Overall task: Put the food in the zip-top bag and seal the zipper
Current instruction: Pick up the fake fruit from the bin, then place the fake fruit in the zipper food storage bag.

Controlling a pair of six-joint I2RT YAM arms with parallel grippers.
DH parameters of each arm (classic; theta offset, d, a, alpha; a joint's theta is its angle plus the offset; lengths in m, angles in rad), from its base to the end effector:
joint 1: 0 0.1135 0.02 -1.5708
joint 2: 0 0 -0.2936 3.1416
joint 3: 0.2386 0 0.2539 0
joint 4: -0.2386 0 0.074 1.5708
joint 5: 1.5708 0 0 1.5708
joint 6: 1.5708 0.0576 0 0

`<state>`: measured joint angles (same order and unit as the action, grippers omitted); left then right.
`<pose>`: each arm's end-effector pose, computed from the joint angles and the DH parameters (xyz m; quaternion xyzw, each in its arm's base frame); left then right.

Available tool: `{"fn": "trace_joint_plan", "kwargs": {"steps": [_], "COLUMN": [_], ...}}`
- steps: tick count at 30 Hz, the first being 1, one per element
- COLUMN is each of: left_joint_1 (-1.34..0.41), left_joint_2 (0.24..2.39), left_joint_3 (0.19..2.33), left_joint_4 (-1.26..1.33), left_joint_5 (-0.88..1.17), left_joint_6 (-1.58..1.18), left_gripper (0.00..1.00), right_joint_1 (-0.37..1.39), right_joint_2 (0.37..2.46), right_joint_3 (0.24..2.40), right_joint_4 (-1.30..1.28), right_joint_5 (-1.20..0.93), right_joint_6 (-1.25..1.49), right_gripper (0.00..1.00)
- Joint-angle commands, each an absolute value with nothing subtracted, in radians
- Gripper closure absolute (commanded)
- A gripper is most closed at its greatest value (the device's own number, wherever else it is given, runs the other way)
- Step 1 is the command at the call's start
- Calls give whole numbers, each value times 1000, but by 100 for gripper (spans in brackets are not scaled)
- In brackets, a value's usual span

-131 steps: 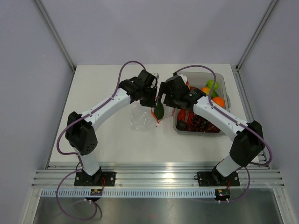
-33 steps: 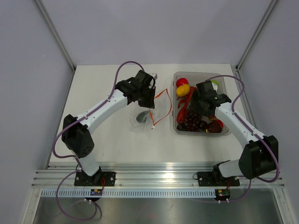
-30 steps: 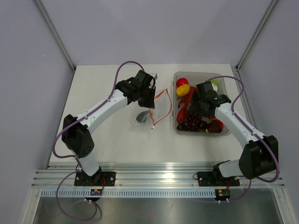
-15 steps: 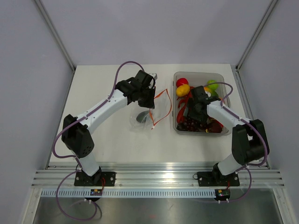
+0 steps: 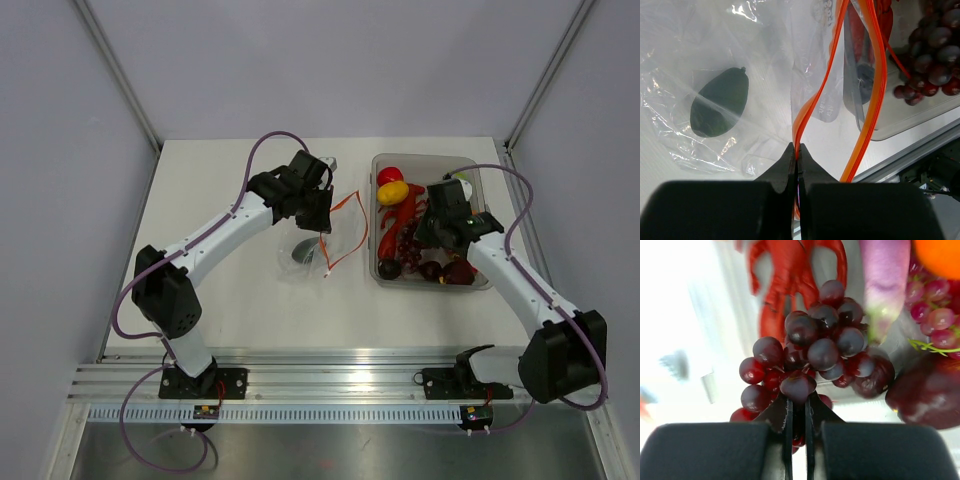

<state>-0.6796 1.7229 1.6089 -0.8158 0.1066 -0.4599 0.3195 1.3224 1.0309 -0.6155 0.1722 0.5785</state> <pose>0.3033 -0.2530 0.3300 0.1206 0.9402 -0.2123 0.2376 0.2708 0.0792 0.2817 0.1494 0.9304 0.0677 0.3277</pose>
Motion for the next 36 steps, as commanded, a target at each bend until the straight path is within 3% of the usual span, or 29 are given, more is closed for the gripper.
{"fn": "trace_joint_plan", "kwargs": {"steps": [1,8,18,29,36], "left_joint_1": [-675,-675,-675,-675,-675], "left_joint_2": [1674,1675,1675,1657,1663], "left_joint_3": [1646,1641,1651,1658,1677], "left_joint_4": [-801,-796,-802,-801,-796], "left_joint_5": [135,138,140,156,187], "left_joint_6": [-453,-451,-449,-451,-459], "left_gripper": [100,100,100,100,100], "right_joint_1": [318,353,606,657,658], "right_joint_2": [1218,1187,1347,1560,1577], "right_joint_3": [1126,1331,1473,1405,1345], "right_joint_4": [-640,-695,-609,-532,-514], "right_joint_5": [186,80,106,64,80], "right_joint_6": [563,561,643,680,692], "right_gripper": [100,100,100,100,100]}}
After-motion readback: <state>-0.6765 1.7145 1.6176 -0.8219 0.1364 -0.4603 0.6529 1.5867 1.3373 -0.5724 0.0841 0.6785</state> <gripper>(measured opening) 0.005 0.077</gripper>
